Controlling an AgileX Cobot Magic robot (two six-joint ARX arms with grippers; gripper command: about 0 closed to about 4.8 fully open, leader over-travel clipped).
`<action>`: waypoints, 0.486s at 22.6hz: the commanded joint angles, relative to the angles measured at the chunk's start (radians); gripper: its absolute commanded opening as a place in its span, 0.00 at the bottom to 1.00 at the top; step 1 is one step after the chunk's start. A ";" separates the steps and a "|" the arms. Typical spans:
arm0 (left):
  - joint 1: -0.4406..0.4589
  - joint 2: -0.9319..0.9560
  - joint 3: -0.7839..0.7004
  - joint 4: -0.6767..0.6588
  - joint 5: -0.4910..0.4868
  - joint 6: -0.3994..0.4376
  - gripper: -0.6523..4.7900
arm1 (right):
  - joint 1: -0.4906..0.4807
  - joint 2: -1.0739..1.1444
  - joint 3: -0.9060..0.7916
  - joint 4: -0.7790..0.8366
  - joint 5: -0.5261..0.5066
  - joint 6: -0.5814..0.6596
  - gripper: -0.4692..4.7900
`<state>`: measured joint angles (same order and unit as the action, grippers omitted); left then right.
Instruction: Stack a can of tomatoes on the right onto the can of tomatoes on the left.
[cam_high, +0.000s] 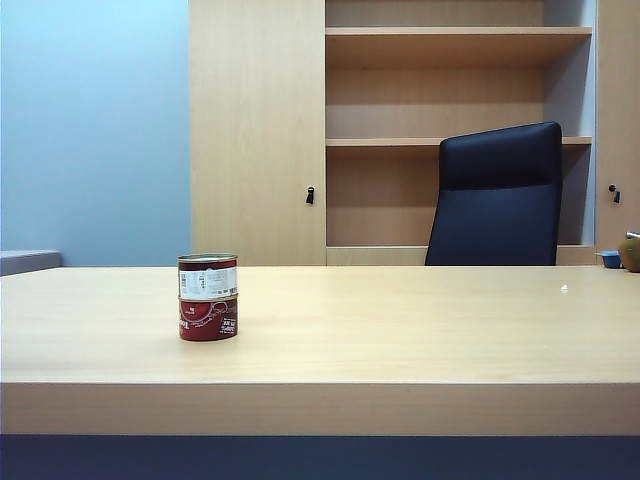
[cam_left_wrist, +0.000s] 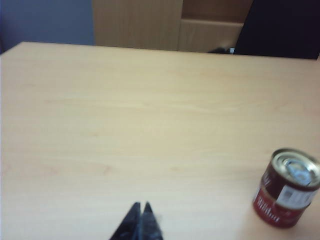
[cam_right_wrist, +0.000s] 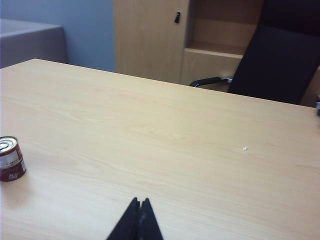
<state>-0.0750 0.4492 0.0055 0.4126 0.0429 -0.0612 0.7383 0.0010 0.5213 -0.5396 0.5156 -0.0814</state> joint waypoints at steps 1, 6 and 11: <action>-0.001 -0.127 0.004 -0.087 -0.002 0.001 0.11 | 0.000 -0.002 0.005 0.013 0.005 0.003 0.09; -0.001 -0.375 0.004 -0.393 -0.022 0.012 0.11 | -0.002 -0.002 0.005 0.012 0.005 0.003 0.09; 0.000 -0.446 0.004 -0.553 -0.092 0.055 0.11 | -0.001 -0.002 0.005 0.012 0.004 0.003 0.09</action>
<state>-0.0750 0.0017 0.0059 -0.1375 -0.0177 -0.0250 0.7376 0.0010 0.5213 -0.5411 0.5198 -0.0814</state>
